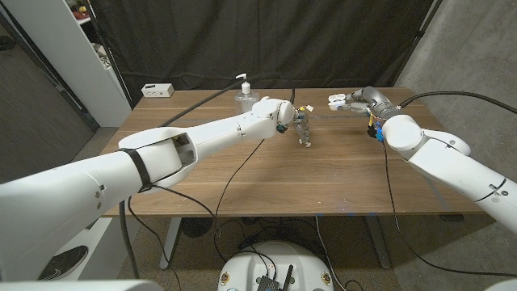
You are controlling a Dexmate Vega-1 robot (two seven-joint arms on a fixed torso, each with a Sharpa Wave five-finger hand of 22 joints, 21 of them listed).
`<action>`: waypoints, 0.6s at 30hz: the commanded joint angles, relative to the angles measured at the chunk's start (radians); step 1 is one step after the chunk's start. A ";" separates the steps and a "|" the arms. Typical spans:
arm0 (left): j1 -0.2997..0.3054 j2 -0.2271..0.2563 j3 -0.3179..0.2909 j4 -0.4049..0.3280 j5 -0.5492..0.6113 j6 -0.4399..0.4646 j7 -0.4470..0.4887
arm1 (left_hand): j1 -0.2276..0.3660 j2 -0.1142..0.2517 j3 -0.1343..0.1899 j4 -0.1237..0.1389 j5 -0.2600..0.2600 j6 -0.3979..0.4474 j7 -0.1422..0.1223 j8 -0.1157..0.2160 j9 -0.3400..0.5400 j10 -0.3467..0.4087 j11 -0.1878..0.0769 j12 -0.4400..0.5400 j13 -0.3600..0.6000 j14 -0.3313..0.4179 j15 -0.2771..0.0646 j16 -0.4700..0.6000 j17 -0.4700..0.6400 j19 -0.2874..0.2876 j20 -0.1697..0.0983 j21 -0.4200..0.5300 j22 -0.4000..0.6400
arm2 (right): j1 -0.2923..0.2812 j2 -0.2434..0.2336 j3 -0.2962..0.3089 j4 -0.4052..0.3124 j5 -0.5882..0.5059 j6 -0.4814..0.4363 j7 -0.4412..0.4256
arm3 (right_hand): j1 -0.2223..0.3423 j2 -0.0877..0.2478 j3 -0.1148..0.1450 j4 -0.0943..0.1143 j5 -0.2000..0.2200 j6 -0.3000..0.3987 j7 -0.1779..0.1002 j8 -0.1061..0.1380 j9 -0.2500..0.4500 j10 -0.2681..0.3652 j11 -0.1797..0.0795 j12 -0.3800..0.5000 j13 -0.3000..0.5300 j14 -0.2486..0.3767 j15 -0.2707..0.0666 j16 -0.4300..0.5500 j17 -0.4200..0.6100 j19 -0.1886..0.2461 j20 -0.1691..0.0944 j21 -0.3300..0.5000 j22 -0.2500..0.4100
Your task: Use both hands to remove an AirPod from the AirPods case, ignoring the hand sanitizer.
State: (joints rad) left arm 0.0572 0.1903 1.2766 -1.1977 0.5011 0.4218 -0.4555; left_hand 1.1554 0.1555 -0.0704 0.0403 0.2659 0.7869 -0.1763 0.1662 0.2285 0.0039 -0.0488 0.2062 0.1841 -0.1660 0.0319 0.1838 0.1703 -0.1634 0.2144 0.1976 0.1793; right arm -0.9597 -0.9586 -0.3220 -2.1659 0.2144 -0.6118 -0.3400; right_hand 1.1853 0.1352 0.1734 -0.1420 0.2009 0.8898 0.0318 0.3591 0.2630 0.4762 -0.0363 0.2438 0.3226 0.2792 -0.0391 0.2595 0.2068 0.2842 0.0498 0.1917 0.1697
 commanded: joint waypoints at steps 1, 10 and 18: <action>0.022 0.022 -0.023 -0.036 -0.005 0.022 0.011 | -0.015 -0.010 -0.012 0.006 -0.001 -0.119 0.023 -0.002 -0.013 -0.017 0.021 -0.004 0.004 -0.007 0.006 -0.003 0.002 0.008 0.000 0.003 0.002 | -0.008 0.003 0.001 -0.006 -0.002 0.010 -0.003 | 0.003 0.013 0.001 0.005 0.006 0.054 -0.042 0.008 0.340 0.003 -0.008 -0.001 0.003 0.011 -0.097 -0.001 0.004 0.004 0.003 0.003 0.003; 0.158 0.140 -0.152 -0.178 -0.046 -0.135 0.272 | -0.052 -0.013 -0.025 0.021 -0.005 -0.184 0.008 0.015 -0.022 0.035 0.005 0.021 0.009 0.087 -0.001 0.023 0.006 0.064 -0.005 0.020 0.004 | -0.029 0.010 0.013 -0.001 -0.004 0.042 -0.020 | 0.002 0.013 0.001 0.005 0.006 0.054 -0.044 0.006 0.340 0.004 -0.003 -0.001 0.003 0.012 -0.097 0.000 0.004 0.005 0.003 0.003 0.003; 0.262 0.151 -0.252 -0.153 -0.075 -0.391 0.553 | -0.073 -0.014 -0.026 0.023 -0.016 -0.198 0.000 0.024 -0.024 0.154 -0.028 0.063 0.021 0.212 -0.067 0.037 0.010 0.215 -0.037 0.059 0.005 | -0.081 0.033 0.008 0.074 -0.086 0.237 -0.088 | 0.000 0.017 0.001 0.008 0.005 0.053 -0.062 0.002 0.340 0.017 -0.033 0.003 0.004 0.048 -0.127 0.019 0.013 0.020 0.000 0.008 0.003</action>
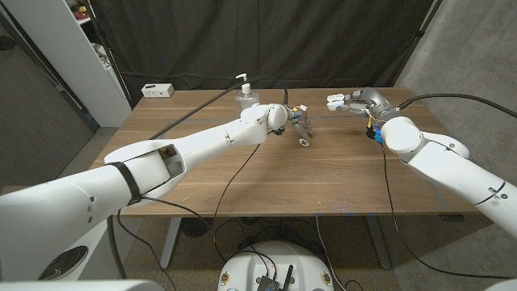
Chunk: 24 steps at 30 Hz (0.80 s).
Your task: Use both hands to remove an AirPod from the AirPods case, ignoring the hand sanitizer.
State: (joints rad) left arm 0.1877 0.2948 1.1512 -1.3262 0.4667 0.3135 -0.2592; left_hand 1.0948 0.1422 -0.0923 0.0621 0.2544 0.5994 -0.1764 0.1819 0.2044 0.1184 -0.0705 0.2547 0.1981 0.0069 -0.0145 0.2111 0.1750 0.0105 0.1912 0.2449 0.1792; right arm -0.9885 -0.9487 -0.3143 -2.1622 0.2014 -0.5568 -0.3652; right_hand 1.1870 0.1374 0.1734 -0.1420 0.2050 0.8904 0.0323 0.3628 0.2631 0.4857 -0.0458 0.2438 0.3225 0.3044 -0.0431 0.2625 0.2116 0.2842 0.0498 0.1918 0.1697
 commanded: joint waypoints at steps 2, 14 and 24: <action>0.138 0.039 -0.137 -0.012 -0.043 -0.308 0.374 | -0.015 0.005 -0.002 0.003 -0.006 -0.032 0.001 0.003 0.000 0.057 -0.007 0.021 0.010 0.063 -0.022 0.014 0.007 0.061 -0.018 0.017 0.006 | -0.060 0.035 -0.002 0.093 -0.092 0.227 -0.078 | -0.008 0.017 -0.001 0.013 -0.001 0.044 -0.083 0.000 0.348 0.032 -0.040 0.012 0.005 0.055 -0.140 0.035 0.015 0.033 -0.005 0.011 0.003; 0.134 0.004 -0.161 0.040 -0.055 -0.336 0.351 | -0.020 0.013 0.005 0.006 -0.010 -0.066 -0.015 0.001 0.000 0.068 -0.010 0.022 0.014 0.084 -0.037 0.011 0.010 0.072 -0.022 0.014 0.007 | -0.090 0.076 0.020 0.122 -0.127 0.275 -0.097 | -0.014 0.044 0.025 0.040 -0.011 -0.037 -0.215 0.031 0.413 0.301 -0.096 0.154 0.102 0.280 -0.192 0.216 0.158 0.077 -0.026 0.013 0.005; 0.156 -0.016 -0.197 0.079 -0.098 -0.423 0.414 | -0.020 0.017 0.011 0.006 -0.013 -0.061 -0.017 0.010 0.000 0.097 -0.023 0.032 0.019 0.122 -0.057 0.017 0.012 0.091 -0.030 0.016 0.009 | -0.083 0.084 0.041 0.114 -0.095 0.231 -0.048 | -0.009 0.039 0.047 0.047 -0.021 -0.044 -0.224 0.035 0.416 0.421 -0.116 0.245 0.177 0.436 -0.193 0.308 0.249 0.092 -0.027 0.014 0.007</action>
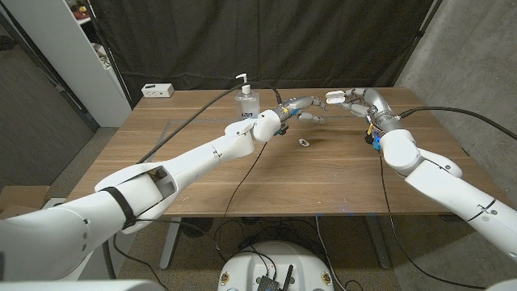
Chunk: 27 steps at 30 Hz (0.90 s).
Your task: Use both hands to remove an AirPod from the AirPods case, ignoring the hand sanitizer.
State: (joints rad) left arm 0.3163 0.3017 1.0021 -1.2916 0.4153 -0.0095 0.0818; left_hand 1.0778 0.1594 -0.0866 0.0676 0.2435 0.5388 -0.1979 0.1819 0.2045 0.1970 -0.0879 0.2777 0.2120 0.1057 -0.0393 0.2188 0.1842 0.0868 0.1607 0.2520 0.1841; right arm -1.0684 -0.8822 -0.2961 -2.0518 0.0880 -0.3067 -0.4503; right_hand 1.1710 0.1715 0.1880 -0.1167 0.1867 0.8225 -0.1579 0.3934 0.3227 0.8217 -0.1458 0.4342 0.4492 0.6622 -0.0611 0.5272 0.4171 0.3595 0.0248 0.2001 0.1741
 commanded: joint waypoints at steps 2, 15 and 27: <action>0.033 -0.028 -0.055 0.059 -0.053 -0.132 0.101 | -0.002 -0.001 0.007 0.000 -0.003 0.004 0.006 0.012 0.000 0.024 -0.005 0.011 0.006 0.030 -0.035 0.010 0.004 0.021 -0.001 0.010 0.004 | -0.004 0.028 0.012 0.038 -0.012 0.049 0.009 | 0.018 0.002 0.040 0.014 -0.004 0.030 -0.031 0.001 0.346 0.114 -0.017 0.083 0.077 0.116 -0.176 0.063 0.072 0.019 0.000 0.005 0.003; 0.034 -0.061 -0.081 0.139 -0.089 -0.289 0.175 | 0.005 0.008 0.023 -0.003 -0.007 -0.014 0.005 0.009 -0.001 0.051 -0.008 0.022 0.014 0.056 -0.042 0.011 0.008 0.052 -0.011 0.019 0.008 | 0.002 0.087 -0.030 0.255 -0.345 0.453 -0.223 | 0.033 -0.008 0.051 0.001 -0.009 0.052 -0.042 -0.010 0.315 0.103 -0.029 0.120 0.140 0.094 -0.176 0.031 0.108 0.049 -0.046 0.014 0.007; 0.043 -0.080 -0.124 0.172 -0.195 -0.437 0.115 | 0.007 -0.003 0.026 -0.009 -0.012 -0.055 -0.011 -0.001 -0.003 0.049 -0.011 0.020 0.021 0.058 -0.041 0.004 0.010 0.054 -0.013 0.016 0.010 | 0.000 0.109 -0.008 0.239 -0.322 0.410 -0.139 | 0.036 -0.013 0.053 -0.002 -0.010 0.061 -0.039 -0.015 0.297 0.105 -0.025 0.118 0.137 0.098 -0.176 0.019 0.123 0.039 -0.032 0.010 0.007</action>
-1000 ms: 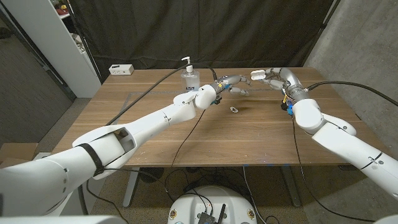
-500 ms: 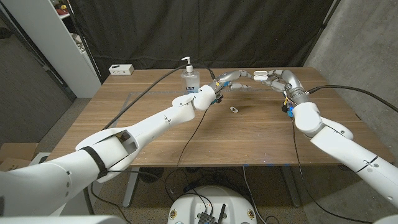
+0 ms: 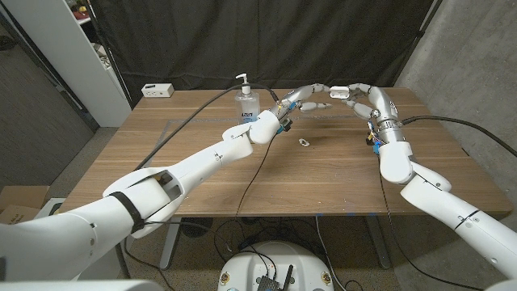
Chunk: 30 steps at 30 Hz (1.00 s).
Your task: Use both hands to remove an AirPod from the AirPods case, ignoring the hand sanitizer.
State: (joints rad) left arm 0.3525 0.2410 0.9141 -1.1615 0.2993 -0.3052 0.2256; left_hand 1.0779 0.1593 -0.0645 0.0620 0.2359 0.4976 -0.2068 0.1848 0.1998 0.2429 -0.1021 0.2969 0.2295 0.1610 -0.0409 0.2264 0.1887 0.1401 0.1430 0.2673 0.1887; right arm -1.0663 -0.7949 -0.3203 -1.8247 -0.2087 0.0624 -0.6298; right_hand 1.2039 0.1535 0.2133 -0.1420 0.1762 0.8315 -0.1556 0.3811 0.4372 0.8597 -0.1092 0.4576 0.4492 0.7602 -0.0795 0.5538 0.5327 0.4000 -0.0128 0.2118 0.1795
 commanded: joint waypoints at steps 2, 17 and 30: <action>0.009 -0.014 -0.037 0.032 -0.073 -0.147 -0.033 | 0.006 -0.005 0.004 -0.003 -0.006 -0.020 -0.009 -0.004 0.001 0.002 -0.001 0.000 0.004 0.003 -0.041 -0.004 0.006 0.001 0.003 0.001 0.005 | -0.002 0.025 0.019 0.009 -0.020 0.033 0.051 | 0.003 0.004 0.028 0.024 0.000 0.052 -0.041 -0.003 0.181 0.071 -0.060 0.094 0.135 0.002 -0.158 -0.009 0.010 -0.001 0.007 -0.002 0.002; 0.055 0.023 -0.063 -0.028 -0.061 -0.188 -0.054 | 0.024 -0.032 0.004 -0.027 -0.011 0.046 -0.014 0.027 0.001 0.019 -0.027 0.005 0.012 0.018 -0.057 -0.009 0.003 0.011 -0.005 -0.001 0.007 | -0.007 0.038 0.038 -0.041 0.043 -0.059 0.123 | -0.006 0.003 0.027 0.026 0.002 0.059 -0.036 -0.003 0.171 0.084 -0.057 0.090 0.124 0.010 -0.157 -0.024 0.024 0.009 0.013 0.002 0.002; 0.078 0.047 -0.077 -0.080 -0.043 -0.141 -0.079 | 0.007 -0.037 -0.003 -0.028 -0.018 0.196 -0.013 0.069 0.002 0.028 -0.040 0.005 0.017 0.021 -0.062 -0.014 0.004 0.012 -0.011 -0.007 0.008 | -0.002 0.043 0.043 -0.077 0.089 -0.128 0.155 | -0.009 0.000 0.027 0.024 0.005 0.066 -0.021 0.000 0.166 0.094 -0.050 0.088 0.119 0.026 -0.158 -0.030 0.037 0.025 0.020 0.007 0.003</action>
State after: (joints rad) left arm 0.4131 0.2723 0.8489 -1.2124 0.2450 -0.4650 0.1622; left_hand 1.0925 0.1263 -0.0607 0.0356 0.2203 0.6600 -0.2178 0.2411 0.1976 0.2715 -0.1343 0.2969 0.2443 0.1753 -0.0411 0.2144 0.1885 0.1473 0.1358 0.2626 0.1932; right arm -1.0719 -0.7564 -0.2830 -1.8750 -0.1548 -0.0159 -0.5028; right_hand 1.2061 0.1516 0.2134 -0.1421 0.1743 0.8599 -0.1550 0.3756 0.4375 0.8667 -0.1030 0.4576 0.4492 0.7730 -0.0867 0.5237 0.5643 0.4167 0.0073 0.2118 0.1793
